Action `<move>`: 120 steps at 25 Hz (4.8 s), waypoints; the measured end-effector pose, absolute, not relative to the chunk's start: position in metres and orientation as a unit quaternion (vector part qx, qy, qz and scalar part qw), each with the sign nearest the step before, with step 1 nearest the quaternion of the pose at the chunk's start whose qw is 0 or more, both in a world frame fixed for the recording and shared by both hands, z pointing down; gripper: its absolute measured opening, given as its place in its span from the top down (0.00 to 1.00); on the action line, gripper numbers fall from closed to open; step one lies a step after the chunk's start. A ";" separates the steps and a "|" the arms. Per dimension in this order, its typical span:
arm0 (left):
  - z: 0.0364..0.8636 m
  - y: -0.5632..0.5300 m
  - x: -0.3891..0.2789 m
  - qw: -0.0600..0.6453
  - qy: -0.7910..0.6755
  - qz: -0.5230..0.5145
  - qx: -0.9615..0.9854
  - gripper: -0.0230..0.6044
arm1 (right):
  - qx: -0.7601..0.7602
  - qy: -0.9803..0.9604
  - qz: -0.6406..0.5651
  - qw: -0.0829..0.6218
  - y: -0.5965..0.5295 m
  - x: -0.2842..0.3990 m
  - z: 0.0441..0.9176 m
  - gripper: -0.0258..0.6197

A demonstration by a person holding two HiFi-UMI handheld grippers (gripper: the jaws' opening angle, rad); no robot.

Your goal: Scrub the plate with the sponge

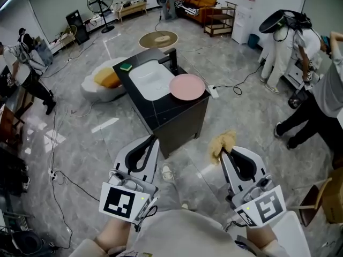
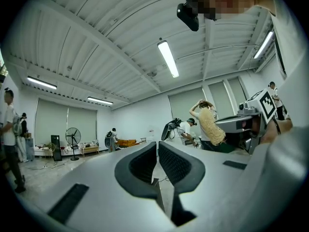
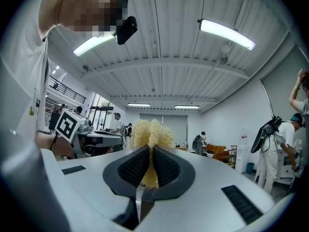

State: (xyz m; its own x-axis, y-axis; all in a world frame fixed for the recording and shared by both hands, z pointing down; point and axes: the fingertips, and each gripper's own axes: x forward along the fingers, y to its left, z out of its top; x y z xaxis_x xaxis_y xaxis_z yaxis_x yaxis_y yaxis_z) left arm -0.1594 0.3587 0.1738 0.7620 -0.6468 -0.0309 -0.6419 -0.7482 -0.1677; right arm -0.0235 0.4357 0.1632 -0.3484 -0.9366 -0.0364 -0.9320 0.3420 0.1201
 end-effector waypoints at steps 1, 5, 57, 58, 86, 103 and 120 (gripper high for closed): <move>0.173 0.353 -0.157 0.085 0.344 -0.008 -0.935 0.91 | 0.571 -0.818 -0.061 0.022 0.430 -0.021 0.164 0.89; 0.178 0.326 -0.148 0.083 0.339 -0.006 -0.937 0.91 | 0.573 -0.817 -0.057 0.032 0.405 -0.015 0.171 0.89; 0.400 -0.123 -0.055 -0.186 0.317 -0.183 -0.912 0.75 | 0.536 -0.808 0.126 0.212 -0.081 0.062 0.379 0.89; 0.405 -0.125 -0.053 -0.193 0.326 -0.184 -0.907 0.75 | 0.528 -0.811 0.131 0.214 -0.085 0.065 0.385 0.89; 0.603 -0.144 0.013 -0.381 0.446 -0.275 -0.762 0.75 | 0.312 -0.844 0.247 0.360 -0.136 0.098 0.571 0.89; 0.645 -0.134 0.020 -0.459 0.454 -0.248 -0.723 0.87 | 0.267 -0.831 0.268 0.408 -0.110 0.091 0.625 0.89; 0.644 -0.137 0.015 -0.483 0.455 -0.236 -0.710 0.91 | 0.271 -0.834 0.247 0.412 -0.152 0.069 0.645 0.89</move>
